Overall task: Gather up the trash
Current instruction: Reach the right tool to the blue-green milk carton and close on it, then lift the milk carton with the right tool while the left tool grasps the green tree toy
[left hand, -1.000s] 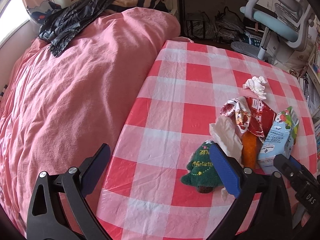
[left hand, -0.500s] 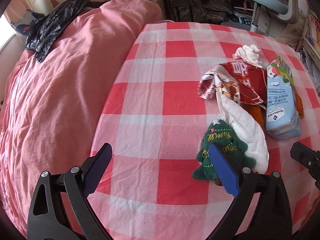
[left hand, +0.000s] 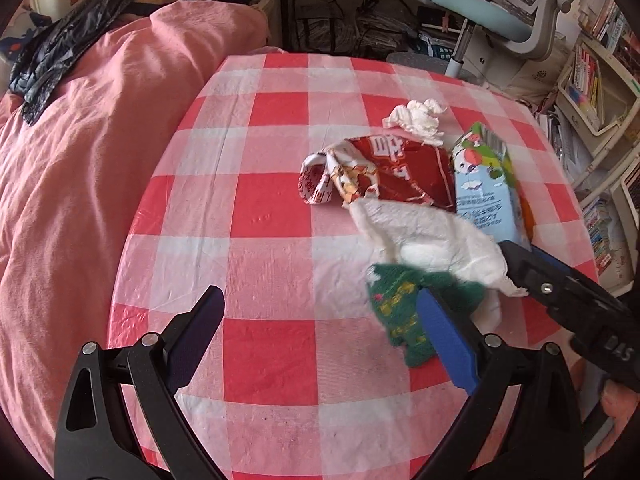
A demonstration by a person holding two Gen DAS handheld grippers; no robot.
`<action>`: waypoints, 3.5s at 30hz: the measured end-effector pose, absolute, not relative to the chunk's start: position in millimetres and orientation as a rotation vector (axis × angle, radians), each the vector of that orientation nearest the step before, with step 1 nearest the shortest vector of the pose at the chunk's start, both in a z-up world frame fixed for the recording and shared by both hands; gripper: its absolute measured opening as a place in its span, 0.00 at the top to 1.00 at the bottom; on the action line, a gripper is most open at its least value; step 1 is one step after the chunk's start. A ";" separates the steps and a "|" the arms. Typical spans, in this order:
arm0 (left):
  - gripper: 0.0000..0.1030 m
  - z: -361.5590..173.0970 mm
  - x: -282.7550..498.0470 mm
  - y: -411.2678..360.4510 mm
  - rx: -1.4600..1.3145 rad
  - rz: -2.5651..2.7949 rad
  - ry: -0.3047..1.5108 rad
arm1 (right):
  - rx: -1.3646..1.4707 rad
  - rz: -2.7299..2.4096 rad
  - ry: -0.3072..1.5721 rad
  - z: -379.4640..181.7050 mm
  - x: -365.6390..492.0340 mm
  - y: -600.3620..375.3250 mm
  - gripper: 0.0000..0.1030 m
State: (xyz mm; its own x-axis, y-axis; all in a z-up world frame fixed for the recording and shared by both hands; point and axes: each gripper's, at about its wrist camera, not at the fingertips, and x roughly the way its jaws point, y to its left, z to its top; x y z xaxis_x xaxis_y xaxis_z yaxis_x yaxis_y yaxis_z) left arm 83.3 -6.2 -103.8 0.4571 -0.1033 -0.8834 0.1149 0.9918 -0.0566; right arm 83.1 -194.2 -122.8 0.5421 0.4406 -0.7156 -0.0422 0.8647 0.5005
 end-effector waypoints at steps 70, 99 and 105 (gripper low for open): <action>0.40 -104.4 29.1 -17.2 0.300 -0.206 1.152 | -0.002 0.335 1.005 -101.6 6.0 -222.6 0.47; 0.68 -34.4 9.7 -62.4 0.186 -0.263 0.882 | -0.075 0.301 0.855 -87.5 -0.4 -215.3 0.47; 0.68 -25.6 17.1 -40.3 0.083 -0.205 0.886 | -0.090 0.291 0.814 -85.1 -0.2 -203.3 0.47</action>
State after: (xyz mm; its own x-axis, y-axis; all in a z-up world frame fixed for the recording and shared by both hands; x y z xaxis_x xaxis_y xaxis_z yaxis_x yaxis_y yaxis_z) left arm 17.1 -40.3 -25.6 0.6142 -0.1436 -0.7760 0.2125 0.9771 -0.0126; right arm -0.2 -203.3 -85.1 0.6493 0.2209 -0.7278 -0.2897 0.9566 0.0319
